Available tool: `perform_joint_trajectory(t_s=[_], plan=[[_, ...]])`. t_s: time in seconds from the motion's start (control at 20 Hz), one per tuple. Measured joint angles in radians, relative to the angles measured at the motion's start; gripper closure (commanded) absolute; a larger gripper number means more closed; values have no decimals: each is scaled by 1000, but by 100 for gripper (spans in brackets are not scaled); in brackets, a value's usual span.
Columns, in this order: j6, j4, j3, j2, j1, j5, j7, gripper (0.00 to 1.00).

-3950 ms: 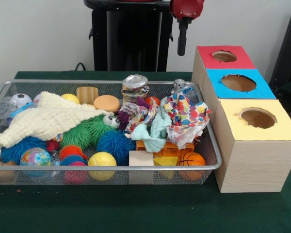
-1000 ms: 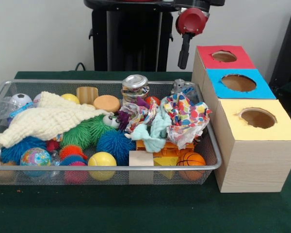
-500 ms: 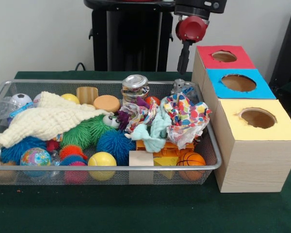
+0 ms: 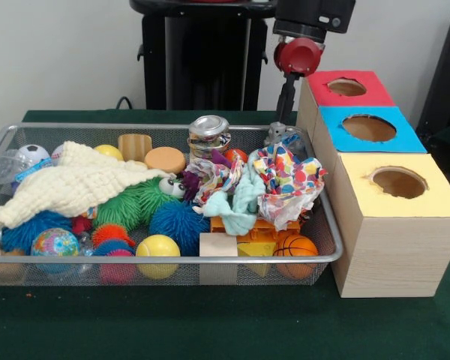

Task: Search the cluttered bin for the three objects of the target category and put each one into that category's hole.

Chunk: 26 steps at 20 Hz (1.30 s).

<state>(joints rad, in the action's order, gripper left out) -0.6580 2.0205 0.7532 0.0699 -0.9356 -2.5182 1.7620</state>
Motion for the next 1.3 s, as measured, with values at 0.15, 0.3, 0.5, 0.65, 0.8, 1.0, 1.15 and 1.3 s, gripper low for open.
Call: perform_joint_trajectory(t_s=[0.15,0.3,0.5,0.65,0.8,1.0,1.15,1.3], plan=[[0,0,-4,17,-10,-17,0,0],[0,0,-5,38,-21,-34,0,0],[0,-1,-5,68,-36,-59,0,0],[0,-3,-5,88,-46,-74,0,0],[0,-9,-5,106,-50,-88,0,0],[0,-19,-5,130,-61,-110,0,0],[0,-23,-5,142,-71,-115,0,0],[0,-29,-5,161,-87,-124,0,0]])
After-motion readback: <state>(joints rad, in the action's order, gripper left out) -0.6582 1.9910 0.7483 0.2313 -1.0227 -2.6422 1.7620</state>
